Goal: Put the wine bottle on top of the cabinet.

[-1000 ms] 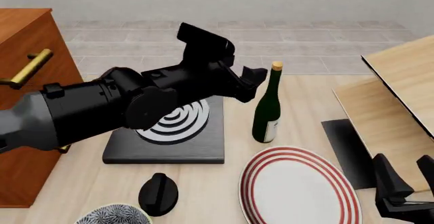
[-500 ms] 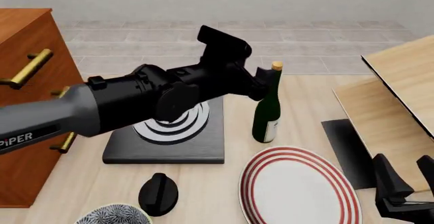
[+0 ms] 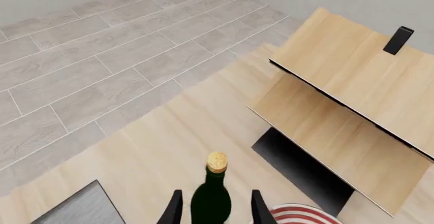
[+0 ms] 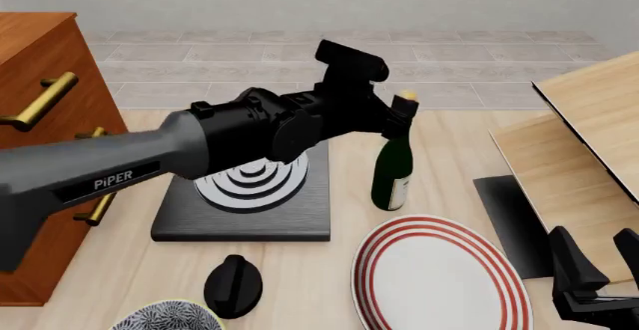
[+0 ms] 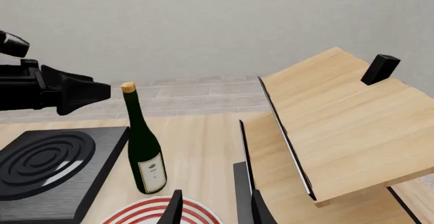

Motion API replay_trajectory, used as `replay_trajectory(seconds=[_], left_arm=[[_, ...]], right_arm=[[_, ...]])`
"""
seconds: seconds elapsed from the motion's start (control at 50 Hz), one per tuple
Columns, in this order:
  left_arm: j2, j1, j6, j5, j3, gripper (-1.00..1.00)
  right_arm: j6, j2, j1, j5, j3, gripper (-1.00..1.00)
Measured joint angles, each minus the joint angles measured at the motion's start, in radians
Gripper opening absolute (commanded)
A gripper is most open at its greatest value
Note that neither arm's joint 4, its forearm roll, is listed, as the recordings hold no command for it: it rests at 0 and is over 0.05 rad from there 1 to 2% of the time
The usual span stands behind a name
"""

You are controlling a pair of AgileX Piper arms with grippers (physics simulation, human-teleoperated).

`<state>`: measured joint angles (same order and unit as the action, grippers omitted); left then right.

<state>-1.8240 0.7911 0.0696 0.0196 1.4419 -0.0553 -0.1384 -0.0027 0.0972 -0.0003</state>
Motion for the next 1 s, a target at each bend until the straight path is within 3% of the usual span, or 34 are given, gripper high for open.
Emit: replay_trajectory(seconds=[1.0], left_arm=[[-0.193, -0.004, -0.082, 0.019, 0.148, 1.00]], right_arm=[[0.000, -0.003, 0.000, 0.003, 0.000, 1.00]])
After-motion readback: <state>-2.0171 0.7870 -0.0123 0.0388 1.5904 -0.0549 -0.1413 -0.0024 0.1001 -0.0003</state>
